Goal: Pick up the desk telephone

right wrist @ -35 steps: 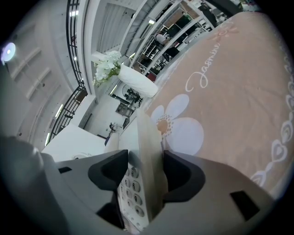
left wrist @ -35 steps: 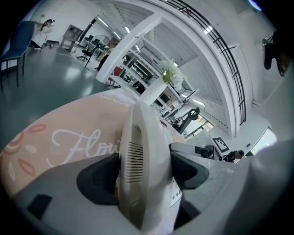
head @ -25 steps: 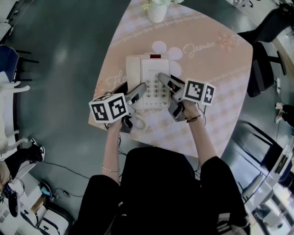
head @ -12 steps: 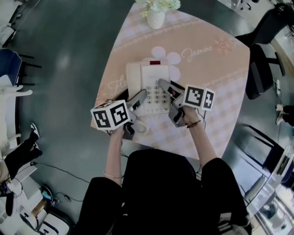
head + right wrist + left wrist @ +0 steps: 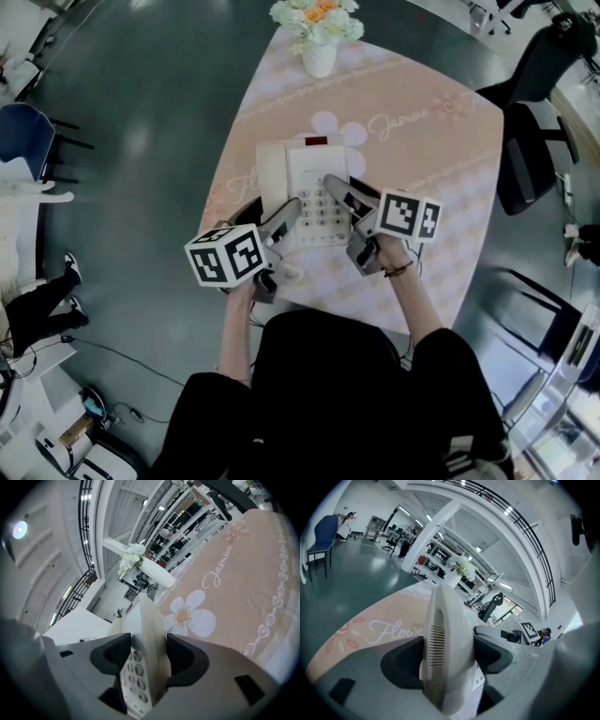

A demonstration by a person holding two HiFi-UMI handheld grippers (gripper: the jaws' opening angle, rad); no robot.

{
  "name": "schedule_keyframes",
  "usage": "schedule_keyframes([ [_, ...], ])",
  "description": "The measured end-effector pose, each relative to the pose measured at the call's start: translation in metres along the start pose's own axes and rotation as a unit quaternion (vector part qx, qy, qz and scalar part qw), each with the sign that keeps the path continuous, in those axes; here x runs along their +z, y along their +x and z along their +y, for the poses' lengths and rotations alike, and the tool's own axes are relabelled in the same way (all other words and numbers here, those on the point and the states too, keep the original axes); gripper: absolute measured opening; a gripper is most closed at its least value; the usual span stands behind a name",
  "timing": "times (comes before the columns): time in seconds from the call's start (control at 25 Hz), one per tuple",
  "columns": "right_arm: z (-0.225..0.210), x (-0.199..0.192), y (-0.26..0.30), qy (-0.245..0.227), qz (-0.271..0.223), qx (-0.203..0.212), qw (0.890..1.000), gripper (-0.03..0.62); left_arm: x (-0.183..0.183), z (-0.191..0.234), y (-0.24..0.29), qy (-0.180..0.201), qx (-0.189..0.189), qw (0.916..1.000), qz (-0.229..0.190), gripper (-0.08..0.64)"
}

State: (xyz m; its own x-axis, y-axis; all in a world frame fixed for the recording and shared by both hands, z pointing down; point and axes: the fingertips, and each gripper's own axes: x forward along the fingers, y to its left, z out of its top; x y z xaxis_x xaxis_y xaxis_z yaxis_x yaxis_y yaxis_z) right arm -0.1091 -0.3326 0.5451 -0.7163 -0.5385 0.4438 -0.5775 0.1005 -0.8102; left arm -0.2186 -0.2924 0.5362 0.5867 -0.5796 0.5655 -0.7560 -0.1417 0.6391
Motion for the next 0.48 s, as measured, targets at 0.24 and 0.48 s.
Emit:
schedule_keyframes([
  [0.24, 0.018, 0.000, -0.011, -0.002, -0.009, 0.015, 1.000, 0.227, 0.004, -0.012, -0.016, 0.008, 0.002, 0.9999, -0.014, 0.324],
  [0.48, 0.033, 0.002, -0.028, -0.017, -0.028, 0.022, 0.999, 0.225, 0.005, -0.029, -0.031, 0.015, -0.002, 0.9994, -0.031, 0.324],
])
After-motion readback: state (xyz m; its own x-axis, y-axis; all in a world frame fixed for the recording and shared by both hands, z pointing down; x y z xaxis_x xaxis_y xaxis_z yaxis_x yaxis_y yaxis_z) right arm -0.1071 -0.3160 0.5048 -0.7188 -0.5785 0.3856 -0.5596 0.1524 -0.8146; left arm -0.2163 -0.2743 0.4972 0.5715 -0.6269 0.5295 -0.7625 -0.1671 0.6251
